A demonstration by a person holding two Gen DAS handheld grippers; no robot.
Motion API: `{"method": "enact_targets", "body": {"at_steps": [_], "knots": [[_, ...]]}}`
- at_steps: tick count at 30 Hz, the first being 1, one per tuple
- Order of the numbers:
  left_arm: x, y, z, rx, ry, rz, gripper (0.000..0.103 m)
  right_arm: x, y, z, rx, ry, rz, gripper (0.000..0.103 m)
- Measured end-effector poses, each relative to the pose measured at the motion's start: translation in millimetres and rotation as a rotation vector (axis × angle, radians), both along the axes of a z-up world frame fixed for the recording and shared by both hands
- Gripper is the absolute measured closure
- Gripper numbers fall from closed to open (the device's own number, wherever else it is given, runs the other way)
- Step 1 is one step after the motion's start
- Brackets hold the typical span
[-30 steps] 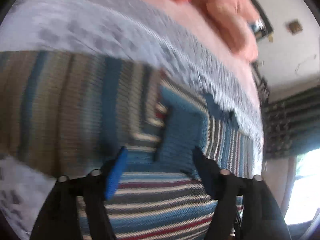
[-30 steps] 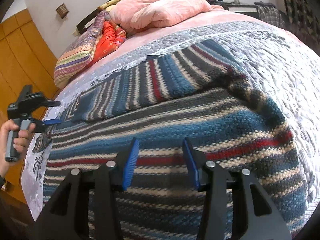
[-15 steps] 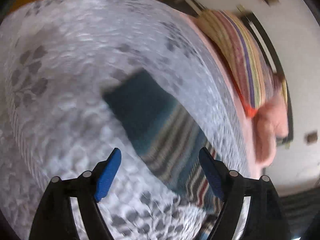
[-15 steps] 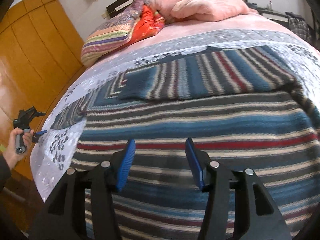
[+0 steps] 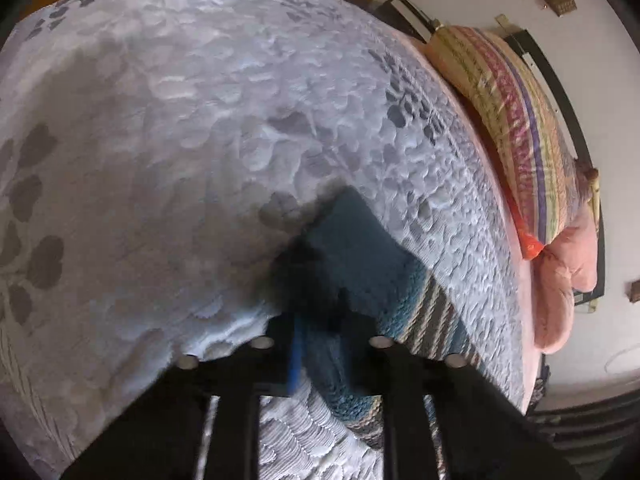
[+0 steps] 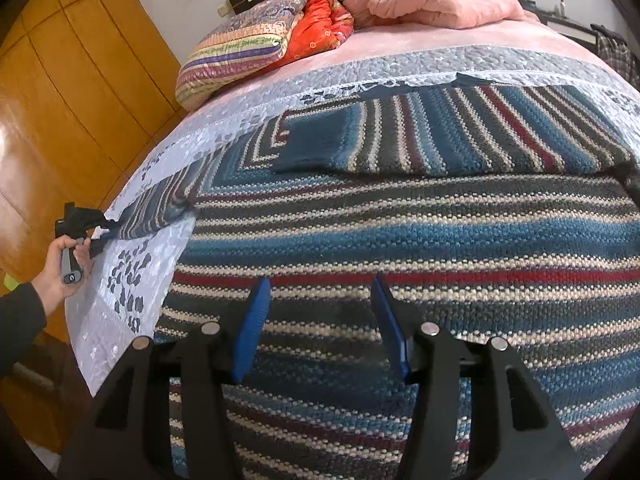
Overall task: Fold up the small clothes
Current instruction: 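Grasp the other sleeve cuff with the left gripper and lift it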
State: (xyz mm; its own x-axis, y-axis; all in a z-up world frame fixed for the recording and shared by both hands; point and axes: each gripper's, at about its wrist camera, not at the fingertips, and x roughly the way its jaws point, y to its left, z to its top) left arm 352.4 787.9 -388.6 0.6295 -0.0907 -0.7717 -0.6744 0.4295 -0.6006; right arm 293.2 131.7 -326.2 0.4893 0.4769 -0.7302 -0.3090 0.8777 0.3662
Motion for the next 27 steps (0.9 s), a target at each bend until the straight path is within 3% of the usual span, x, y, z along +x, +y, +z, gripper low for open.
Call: {"method": "enact_targets", "body": {"at_steps": [4, 7, 11, 17, 22, 27], "knots": [[2, -11, 39, 0.021, -0.091, -0.020, 0.094, -3, -4, 7, 0.004, -0.006, -0.001, 0.051], [11, -36, 94, 0.048, -0.201, -0.085, 0.094, -4, -8, 16, 0.003, -0.017, -0.003, 0.051], [27, -89, 170, 0.091, -0.326, -0.197, 0.094, -6, -20, 29, 0.018, -0.019, -0.019, 0.051], [58, -181, 247, 0.133, -0.446, -0.353, 0.094, -9, -45, 45, 0.031, -0.025, -0.040, 0.051], [83, -266, 266, 0.187, -0.456, -0.488, 0.094, -9, -68, 48, 0.038, -0.016, -0.063, 0.051], [115, -349, 250, 0.209, -0.419, -0.608, 0.094, -8, -90, 42, 0.043, -0.005, -0.088, 0.051]]}}
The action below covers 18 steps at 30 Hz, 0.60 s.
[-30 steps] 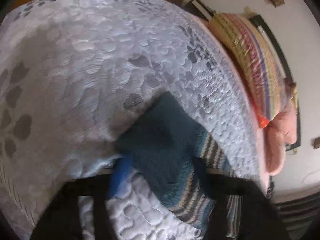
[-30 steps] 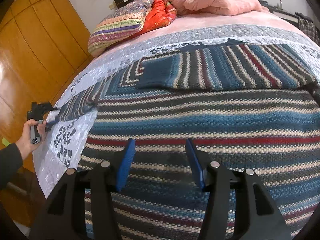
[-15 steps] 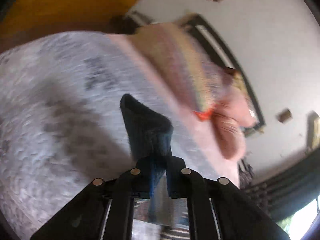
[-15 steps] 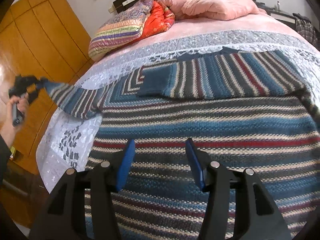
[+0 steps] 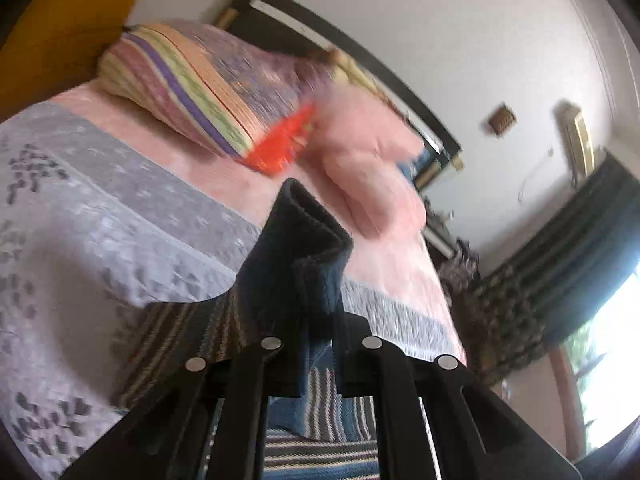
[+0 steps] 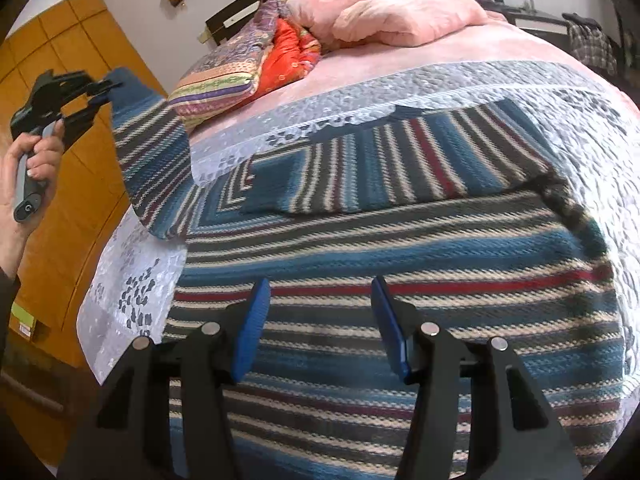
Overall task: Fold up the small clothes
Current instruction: 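Grasp the other sleeve cuff with the left gripper and lift it, then lay the sleeve across the sweater body with the left gripper and release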
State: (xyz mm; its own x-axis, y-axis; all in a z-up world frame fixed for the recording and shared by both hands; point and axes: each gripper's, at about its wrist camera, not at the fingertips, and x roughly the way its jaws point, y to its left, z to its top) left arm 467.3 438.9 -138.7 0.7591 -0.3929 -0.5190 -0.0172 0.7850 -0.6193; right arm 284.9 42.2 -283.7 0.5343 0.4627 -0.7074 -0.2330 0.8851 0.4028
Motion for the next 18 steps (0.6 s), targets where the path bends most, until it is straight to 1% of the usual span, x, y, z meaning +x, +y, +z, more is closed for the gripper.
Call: {"method": "enact_targets", "body": {"at_steps": [1, 2, 5, 9, 14, 16, 17, 18], "knots": [[3, -13, -3, 0.009, 0.008, -0.016, 0.094, 0, -5, -4, 0.002, 0.008, -0.006, 0.051], [11, -35, -12, 0.021, 0.027, -0.046, 0.094, 1, -8, -6, 0.002, 0.012, -0.009, 0.051], [23, -75, -34, 0.062, 0.059, -0.103, 0.094, 2, -18, -16, 0.003, 0.032, -0.020, 0.051], [41, -137, -77, 0.112, 0.116, -0.180, 0.094, 5, -30, -25, 0.009, 0.049, -0.037, 0.051], [50, -198, -136, 0.167, 0.196, -0.267, 0.094, 13, -44, -35, 0.022, 0.071, -0.057, 0.051], [53, -226, -168, 0.216, 0.258, -0.332, 0.088, 19, -50, -36, 0.049, 0.090, -0.062, 0.050], [54, -229, -176, 0.226, 0.274, -0.342, 0.081, 23, -54, -35, 0.066, 0.099, -0.067, 0.048], [52, -233, -187, 0.232, 0.295, -0.351, 0.075, 29, -59, -34, 0.087, 0.107, -0.078, 0.044]]}}
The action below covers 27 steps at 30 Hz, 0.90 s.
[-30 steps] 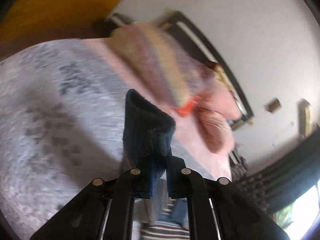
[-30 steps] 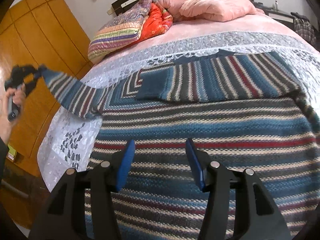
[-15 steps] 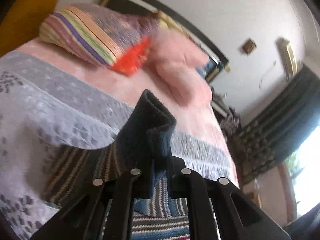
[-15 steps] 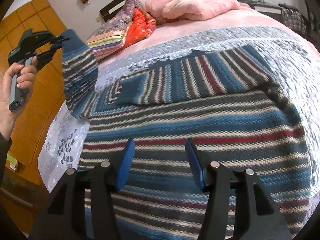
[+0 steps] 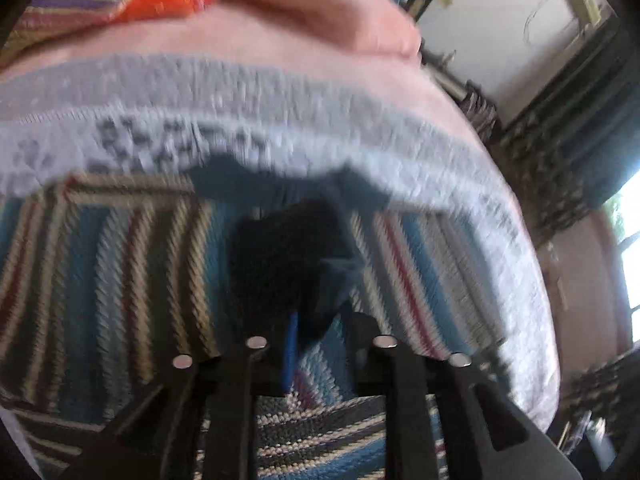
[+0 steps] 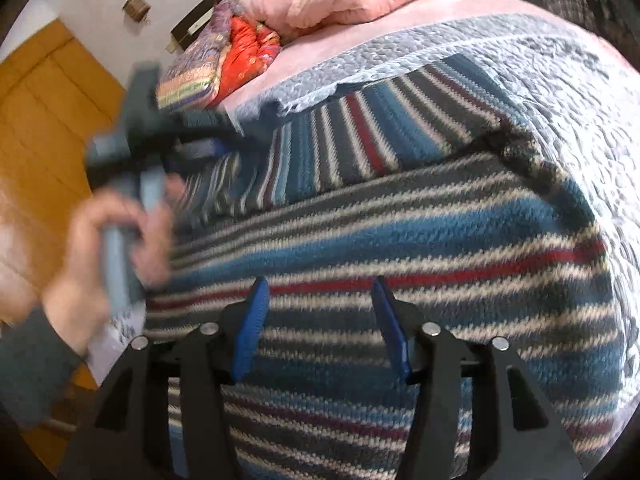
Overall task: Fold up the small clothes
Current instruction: 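Lay the sleeve across the sweater body with the left gripper and release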
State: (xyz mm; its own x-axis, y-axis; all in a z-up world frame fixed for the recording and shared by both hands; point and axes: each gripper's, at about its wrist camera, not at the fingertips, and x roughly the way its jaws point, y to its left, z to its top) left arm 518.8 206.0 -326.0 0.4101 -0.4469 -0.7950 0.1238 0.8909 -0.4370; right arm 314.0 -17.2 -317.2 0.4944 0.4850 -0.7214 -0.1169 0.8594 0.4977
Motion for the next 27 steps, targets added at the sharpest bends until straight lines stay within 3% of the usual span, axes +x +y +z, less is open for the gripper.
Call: {"method": "enact_targets", "body": {"at_steps": [3, 5, 8, 9, 11, 12, 16, 19, 22, 23, 27], "knots": [[-14, 15, -4, -0.042, 0.001, 0.025, 0.046, 33, -23, 7, 0.153, 0.067, -0.039, 0.034], [-33, 44, 2, -0.087, -0.024, 0.062, 0.036, 63, -28, 5, 0.272, 0.134, -0.024, 0.031], [-63, 75, 4, -0.125, -0.025, 0.105, 0.032, 110, -20, -10, 0.413, 0.235, -0.004, 0.032], [-82, 89, 2, -0.141, -0.014, 0.125, 0.031, 130, -12, -20, 0.451, 0.278, 0.013, 0.039], [-102, 103, 1, -0.151, -0.009, 0.147, 0.029, 159, 3, -32, 0.475, 0.333, 0.034, 0.044], [-118, 112, -1, -0.150, -0.012, 0.162, 0.028, 176, 14, -42, 0.478, 0.373, 0.051, 0.050], [-161, 132, -5, -0.155, -0.018, 0.194, 0.027, 206, 40, -63, 0.414, 0.458, 0.069, 0.056], [-179, 141, -15, -0.191, 0.005, 0.208, 0.027, 214, 53, -60, 0.392, 0.453, 0.085, 0.058], [-186, 150, -25, -0.216, 0.031, 0.236, 0.027, 216, 58, -55, 0.351, 0.448, 0.092, 0.080], [-186, 155, -28, -0.235, 0.048, 0.251, 0.027, 217, 61, -50, 0.316, 0.436, 0.099, 0.093], [-191, 172, -20, -0.258, 0.031, 0.278, 0.027, 223, 69, -15, 0.218, 0.362, 0.143, 0.096]]}}
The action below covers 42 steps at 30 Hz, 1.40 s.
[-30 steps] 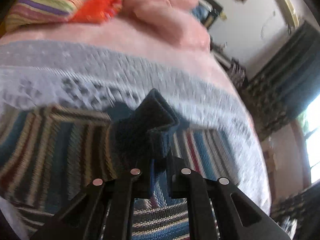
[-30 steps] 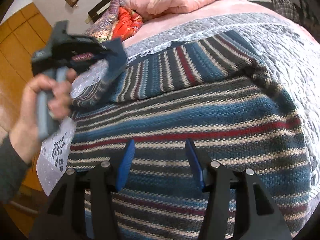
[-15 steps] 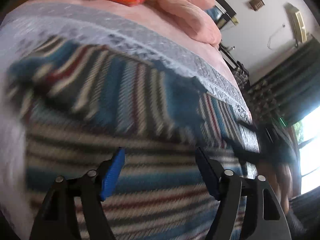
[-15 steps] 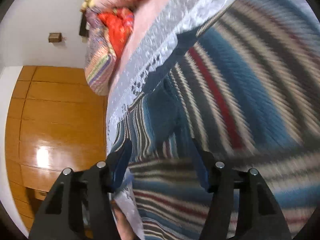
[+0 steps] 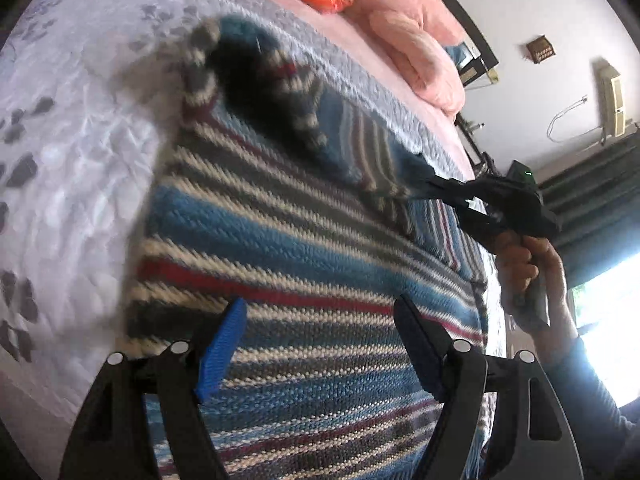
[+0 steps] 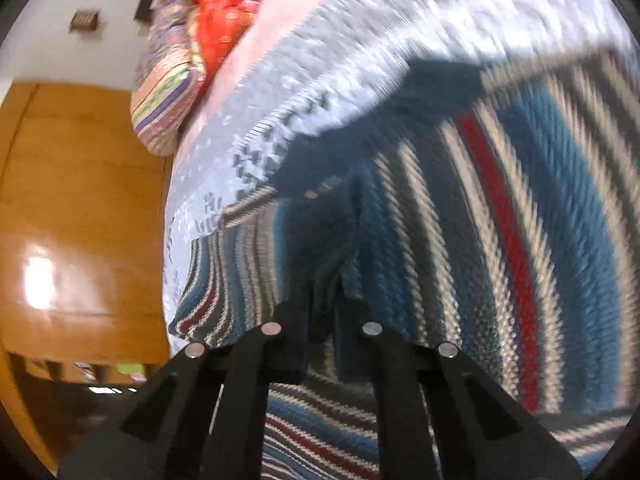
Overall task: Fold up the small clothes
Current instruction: 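Lay the sleeve across the sweater body with the left gripper and release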
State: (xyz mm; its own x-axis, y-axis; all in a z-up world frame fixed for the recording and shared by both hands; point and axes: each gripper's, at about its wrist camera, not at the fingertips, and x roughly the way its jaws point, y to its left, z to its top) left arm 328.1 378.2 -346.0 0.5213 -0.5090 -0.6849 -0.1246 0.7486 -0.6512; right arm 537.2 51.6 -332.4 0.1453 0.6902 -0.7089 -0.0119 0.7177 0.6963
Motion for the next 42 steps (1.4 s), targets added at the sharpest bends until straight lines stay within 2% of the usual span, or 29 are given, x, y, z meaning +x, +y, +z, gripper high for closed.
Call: {"method": "enact_targets", "body": {"at_steps": [7, 9, 12, 15, 21, 28, 31, 33, 37, 39, 42], "knots": [[13, 32, 31, -0.024, -0.054, 0.025, 0.027, 10, -16, 93, -0.142, -0.175, 0.040, 0.096], [25, 39, 40, -0.046, -0.072, 0.031, 0.027, 11, -28, 111, -0.181, -0.208, 0.043, 0.096], [47, 47, 50, -0.076, -0.093, 0.038, 0.027, 13, -45, 121, -0.209, -0.222, 0.035, 0.096], [78, 46, 52, -0.105, -0.097, 0.036, 0.027, 9, -68, 113, -0.225, -0.216, 0.020, 0.096], [134, 36, 32, -0.101, -0.051, -0.012, 0.028, 0, -94, 66, -0.238, -0.166, -0.006, 0.096], [165, 21, -5, 0.006, 0.041, -0.055, 0.028, -15, -118, 4, -0.248, -0.105, -0.033, 0.096], [172, 16, -15, 0.051, 0.086, -0.080, 0.028, -20, -120, -20, -0.287, -0.081, -0.016, 0.092], [175, 13, -9, 0.059, 0.092, -0.096, 0.028, -20, -126, -17, -0.251, -0.079, -0.029, 0.086], [187, 17, 28, -0.010, -0.004, -0.114, 0.028, -14, -161, 17, -0.119, -0.160, -0.182, 0.083], [200, 18, 37, -0.022, -0.024, -0.115, 0.028, -6, -164, 21, -0.059, -0.154, -0.190, 0.083], [222, 18, 30, -0.044, 0.009, -0.114, 0.028, 8, -148, 11, -0.029, -0.117, -0.139, 0.083]]}}
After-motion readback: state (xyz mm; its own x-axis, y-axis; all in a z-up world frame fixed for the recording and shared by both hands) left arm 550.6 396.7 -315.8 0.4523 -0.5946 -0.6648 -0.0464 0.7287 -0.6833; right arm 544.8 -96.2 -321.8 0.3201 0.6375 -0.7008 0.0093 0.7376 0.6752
